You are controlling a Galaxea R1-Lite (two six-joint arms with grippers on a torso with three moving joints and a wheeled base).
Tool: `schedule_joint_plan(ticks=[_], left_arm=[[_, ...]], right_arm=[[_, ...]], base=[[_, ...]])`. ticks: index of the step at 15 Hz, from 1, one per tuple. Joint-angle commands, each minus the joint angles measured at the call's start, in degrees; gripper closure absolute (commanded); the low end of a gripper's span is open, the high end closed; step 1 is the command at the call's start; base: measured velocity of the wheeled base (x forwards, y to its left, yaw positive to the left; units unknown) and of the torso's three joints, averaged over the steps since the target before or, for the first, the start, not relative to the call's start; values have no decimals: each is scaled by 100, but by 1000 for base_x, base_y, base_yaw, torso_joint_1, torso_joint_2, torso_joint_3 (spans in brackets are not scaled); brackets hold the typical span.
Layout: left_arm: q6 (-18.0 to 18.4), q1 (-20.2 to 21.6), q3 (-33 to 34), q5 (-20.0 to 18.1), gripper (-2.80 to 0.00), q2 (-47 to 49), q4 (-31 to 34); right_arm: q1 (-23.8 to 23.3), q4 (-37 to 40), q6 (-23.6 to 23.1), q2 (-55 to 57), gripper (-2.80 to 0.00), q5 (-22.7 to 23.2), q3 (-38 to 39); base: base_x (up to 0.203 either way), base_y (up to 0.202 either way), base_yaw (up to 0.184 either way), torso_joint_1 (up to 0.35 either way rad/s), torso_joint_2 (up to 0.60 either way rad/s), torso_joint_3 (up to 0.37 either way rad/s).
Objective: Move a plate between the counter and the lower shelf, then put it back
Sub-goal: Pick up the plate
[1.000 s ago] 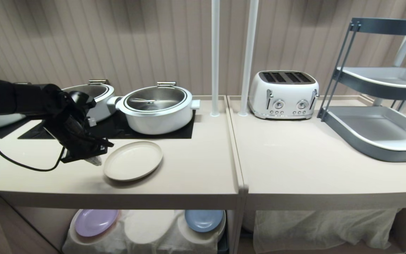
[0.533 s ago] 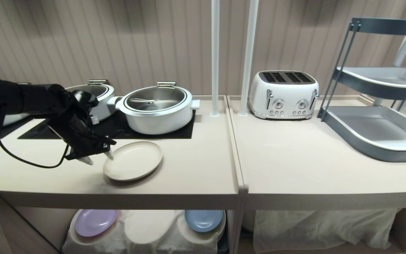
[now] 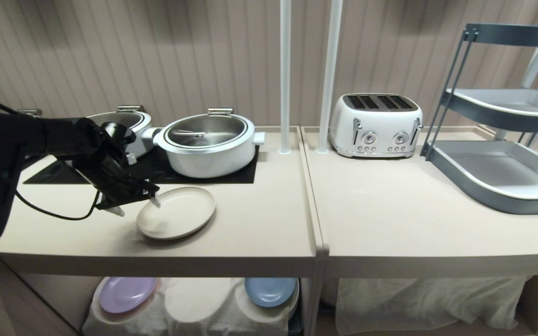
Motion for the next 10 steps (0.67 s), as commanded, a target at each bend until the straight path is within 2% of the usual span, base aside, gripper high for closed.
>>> schedule_joint_plan(ticks=[1, 10], left_arm=[[-7, 60, -47, 5, -280, 164, 27], [-42, 30, -168, 23, -280, 515, 19]], right_arm=[[3, -1, 3, 7, 0, -4, 0], [3, -1, 3, 7, 0, -4, 0]], base=[[0, 0, 0, 0, 0, 0], [0, 0, 0, 0, 0, 0]])
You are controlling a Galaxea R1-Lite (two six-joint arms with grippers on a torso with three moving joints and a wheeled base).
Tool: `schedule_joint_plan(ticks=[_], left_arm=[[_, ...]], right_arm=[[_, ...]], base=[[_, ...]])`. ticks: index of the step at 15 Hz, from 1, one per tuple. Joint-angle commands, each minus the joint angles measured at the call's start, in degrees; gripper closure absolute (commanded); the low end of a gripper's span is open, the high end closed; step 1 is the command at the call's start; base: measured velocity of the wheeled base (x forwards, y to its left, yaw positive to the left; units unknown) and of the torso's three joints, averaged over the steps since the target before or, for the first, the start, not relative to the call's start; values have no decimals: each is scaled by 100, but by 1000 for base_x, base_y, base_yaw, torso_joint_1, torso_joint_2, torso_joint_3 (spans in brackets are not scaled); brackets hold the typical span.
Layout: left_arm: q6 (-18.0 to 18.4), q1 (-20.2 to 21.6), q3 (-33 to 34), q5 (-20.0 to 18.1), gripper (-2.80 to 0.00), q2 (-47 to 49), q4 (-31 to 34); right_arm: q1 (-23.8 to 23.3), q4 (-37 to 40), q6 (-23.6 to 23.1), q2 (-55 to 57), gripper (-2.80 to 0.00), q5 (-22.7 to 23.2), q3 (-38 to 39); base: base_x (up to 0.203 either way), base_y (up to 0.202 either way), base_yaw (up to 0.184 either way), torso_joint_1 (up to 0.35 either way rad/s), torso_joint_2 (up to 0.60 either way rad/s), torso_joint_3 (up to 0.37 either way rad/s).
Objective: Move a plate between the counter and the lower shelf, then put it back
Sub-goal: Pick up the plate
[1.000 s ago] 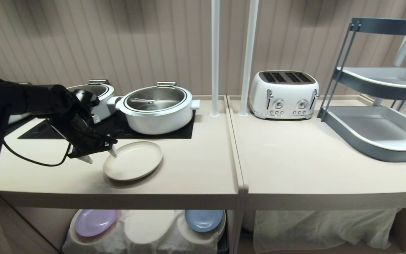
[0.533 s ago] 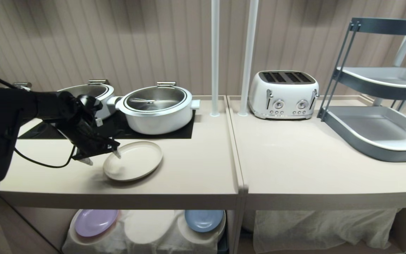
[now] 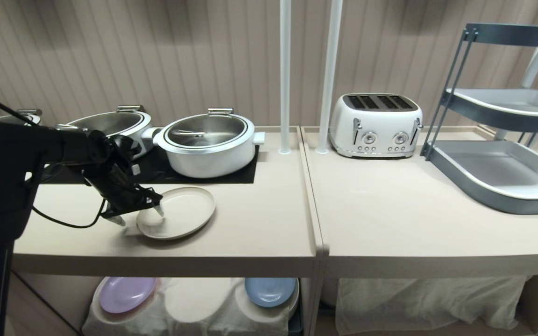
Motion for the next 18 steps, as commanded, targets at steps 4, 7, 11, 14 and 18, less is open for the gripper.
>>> schedule_joint_plan(ticks=[4, 7, 11, 14, 18], left_arm=[[-26, -5, -416, 18, -280, 218, 79], [-38, -15, -502, 18, -280, 256, 118], [-242, -88, -470, 10, -280, 247, 335], [-260, -112, -496, 10, -280, 265, 326], [-264, -103, -523, 10, -280, 335, 300]], right_arm=[[2, -2, 4, 7, 0, -2, 0], [2, -2, 4, 7, 0, -2, 0], [2, -2, 4, 7, 0, -2, 0], [2, -2, 4, 7, 0, -2, 0], [2, -2, 4, 7, 0, -2, 0]], base=[[0, 0, 0, 0, 0, 0], [0, 0, 0, 0, 0, 0], [0, 0, 0, 0, 0, 0], [0, 0, 0, 0, 0, 0], [0, 0, 0, 0, 0, 0]])
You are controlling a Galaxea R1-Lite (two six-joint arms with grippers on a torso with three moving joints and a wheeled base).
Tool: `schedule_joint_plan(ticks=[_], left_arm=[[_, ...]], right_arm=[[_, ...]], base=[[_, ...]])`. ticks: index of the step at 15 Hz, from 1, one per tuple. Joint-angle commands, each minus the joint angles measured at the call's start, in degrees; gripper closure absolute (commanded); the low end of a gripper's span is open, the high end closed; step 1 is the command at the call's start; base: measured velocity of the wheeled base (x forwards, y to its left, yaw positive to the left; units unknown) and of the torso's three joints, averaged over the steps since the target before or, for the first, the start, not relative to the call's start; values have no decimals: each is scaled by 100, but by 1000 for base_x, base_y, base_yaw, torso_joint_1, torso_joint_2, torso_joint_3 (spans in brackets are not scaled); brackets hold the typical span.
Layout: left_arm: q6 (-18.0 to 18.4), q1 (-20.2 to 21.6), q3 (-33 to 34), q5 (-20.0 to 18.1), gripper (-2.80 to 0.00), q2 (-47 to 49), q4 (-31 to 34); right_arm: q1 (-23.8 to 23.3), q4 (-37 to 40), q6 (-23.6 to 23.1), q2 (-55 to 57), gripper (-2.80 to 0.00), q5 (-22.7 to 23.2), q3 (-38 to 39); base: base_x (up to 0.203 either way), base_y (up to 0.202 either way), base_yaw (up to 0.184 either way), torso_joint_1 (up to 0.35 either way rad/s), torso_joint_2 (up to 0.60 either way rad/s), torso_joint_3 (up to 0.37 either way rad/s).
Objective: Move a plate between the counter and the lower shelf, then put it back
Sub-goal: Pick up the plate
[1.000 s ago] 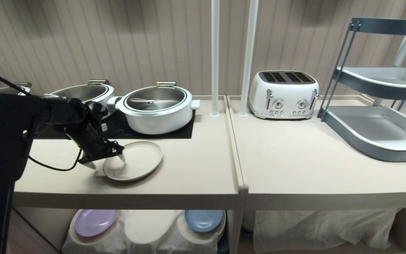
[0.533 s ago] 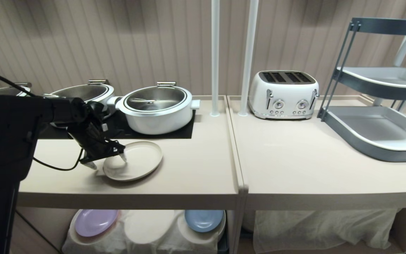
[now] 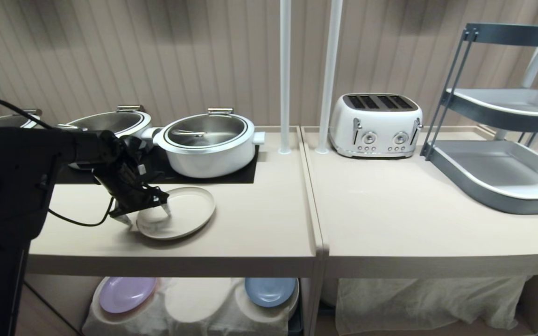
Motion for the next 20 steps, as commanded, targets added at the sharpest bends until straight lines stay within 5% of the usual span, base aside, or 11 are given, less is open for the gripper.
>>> schedule_joint_plan(ticks=[1, 12, 13, 20], left_arm=[[-8, 6, -6, 0, -280, 40, 16], [-8, -3, -65, -12, -280, 119, 7], [-8, -3, -68, -8, 0, 119, 7], [1, -45, -74, 16, 0, 152, 16]], right_arm=[[-1, -2, 3, 7, 0, -2, 0], [2, -2, 3, 7, 0, -2, 0], [1, -2, 3, 7, 0, -2, 0], [-1, -2, 3, 7, 0, -2, 0]], base=[[0, 0, 0, 0, 0, 0], [0, 0, 0, 0, 0, 0], [0, 0, 0, 0, 0, 0], [0, 0, 0, 0, 0, 0]])
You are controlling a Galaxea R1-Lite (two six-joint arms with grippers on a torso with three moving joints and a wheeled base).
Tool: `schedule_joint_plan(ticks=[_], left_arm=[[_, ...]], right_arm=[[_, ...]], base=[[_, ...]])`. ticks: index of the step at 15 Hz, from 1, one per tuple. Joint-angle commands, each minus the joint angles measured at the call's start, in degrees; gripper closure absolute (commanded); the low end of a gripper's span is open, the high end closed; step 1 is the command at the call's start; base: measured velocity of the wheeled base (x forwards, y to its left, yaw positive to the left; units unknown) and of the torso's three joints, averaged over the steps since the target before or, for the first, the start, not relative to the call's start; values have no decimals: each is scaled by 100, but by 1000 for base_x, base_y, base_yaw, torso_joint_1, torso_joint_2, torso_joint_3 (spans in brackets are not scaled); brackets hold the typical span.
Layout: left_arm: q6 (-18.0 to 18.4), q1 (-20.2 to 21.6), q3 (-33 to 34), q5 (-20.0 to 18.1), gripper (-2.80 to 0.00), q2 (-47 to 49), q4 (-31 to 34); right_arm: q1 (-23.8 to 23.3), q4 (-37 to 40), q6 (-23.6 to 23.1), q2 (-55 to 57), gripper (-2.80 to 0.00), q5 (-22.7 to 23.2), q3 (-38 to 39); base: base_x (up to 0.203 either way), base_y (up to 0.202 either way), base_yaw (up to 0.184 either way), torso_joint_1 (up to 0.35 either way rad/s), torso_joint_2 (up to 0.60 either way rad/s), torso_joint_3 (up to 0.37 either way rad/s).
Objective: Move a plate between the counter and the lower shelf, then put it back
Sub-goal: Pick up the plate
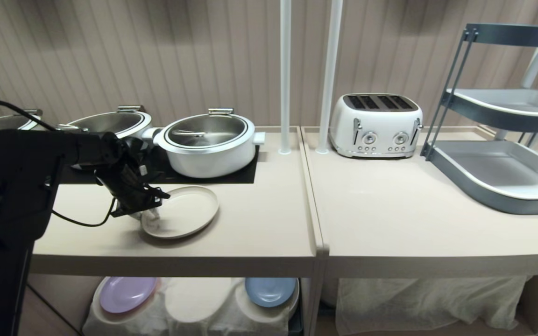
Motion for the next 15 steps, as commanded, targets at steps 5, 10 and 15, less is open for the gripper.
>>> schedule_joint_plan(ticks=[5, 10, 15], left_arm=[[-8, -6, -4, 21, 0, 55, 31], [-25, -6, 31, -5, 0, 12, 66], [-41, -132, 65, -57, 0, -211, 354]], right_arm=[[5, -2, 3, 7, 0, -4, 0], [2, -2, 3, 7, 0, -4, 0], [2, -2, 3, 7, 0, -4, 0]], base=[[0, 0, 0, 0, 0, 0], [0, 0, 0, 0, 0, 0], [0, 0, 0, 0, 0, 0]])
